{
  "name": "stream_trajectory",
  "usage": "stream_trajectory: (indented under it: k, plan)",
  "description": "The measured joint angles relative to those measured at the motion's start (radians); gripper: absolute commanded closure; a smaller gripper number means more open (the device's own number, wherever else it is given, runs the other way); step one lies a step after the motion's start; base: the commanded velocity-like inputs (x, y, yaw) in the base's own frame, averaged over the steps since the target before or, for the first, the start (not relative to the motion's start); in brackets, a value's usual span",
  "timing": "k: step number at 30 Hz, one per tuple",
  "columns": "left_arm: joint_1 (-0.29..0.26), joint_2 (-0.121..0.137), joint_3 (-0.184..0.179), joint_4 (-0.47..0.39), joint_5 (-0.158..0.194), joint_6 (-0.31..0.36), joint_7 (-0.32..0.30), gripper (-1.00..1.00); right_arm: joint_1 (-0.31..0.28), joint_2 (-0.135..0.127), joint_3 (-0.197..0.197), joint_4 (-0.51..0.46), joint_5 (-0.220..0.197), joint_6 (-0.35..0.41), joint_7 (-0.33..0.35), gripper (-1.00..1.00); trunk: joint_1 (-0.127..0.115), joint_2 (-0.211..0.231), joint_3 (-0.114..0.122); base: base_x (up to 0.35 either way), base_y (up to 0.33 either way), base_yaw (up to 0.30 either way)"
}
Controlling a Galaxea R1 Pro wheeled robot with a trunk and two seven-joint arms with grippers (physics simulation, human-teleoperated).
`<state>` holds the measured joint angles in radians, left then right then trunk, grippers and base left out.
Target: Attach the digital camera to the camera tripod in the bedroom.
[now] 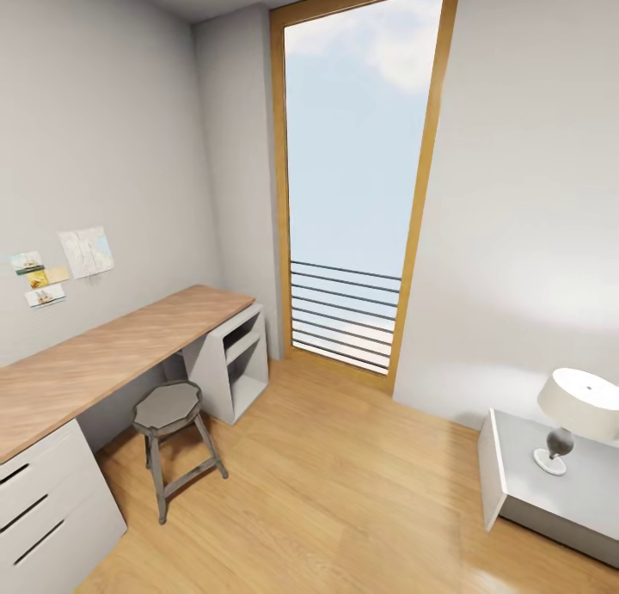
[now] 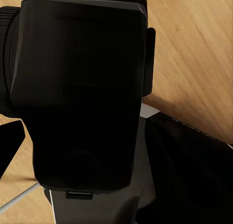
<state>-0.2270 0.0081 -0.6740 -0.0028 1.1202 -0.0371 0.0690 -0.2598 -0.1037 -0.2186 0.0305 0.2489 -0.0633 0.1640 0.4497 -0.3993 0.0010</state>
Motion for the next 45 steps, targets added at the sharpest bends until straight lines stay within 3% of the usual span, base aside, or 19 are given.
stream_trajectory:
  k: [24,45]
  plan:
    - [0.0,0.0,0.002,0.0,0.001,-0.002,0.0,1.0,0.0,0.01,-0.002,0.0,-0.002,0.013,0.0,-1.0,0.0,0.0,0.0,0.0,0.0,0.007]
    - [0.0,0.0,0.0,0.0,-0.007,-0.002,0.001,1.0,0.0,0.017,0.0,0.0,-0.001,0.011,0.0,-1.0,0.0,0.0,0.006,0.0,0.0,0.251]
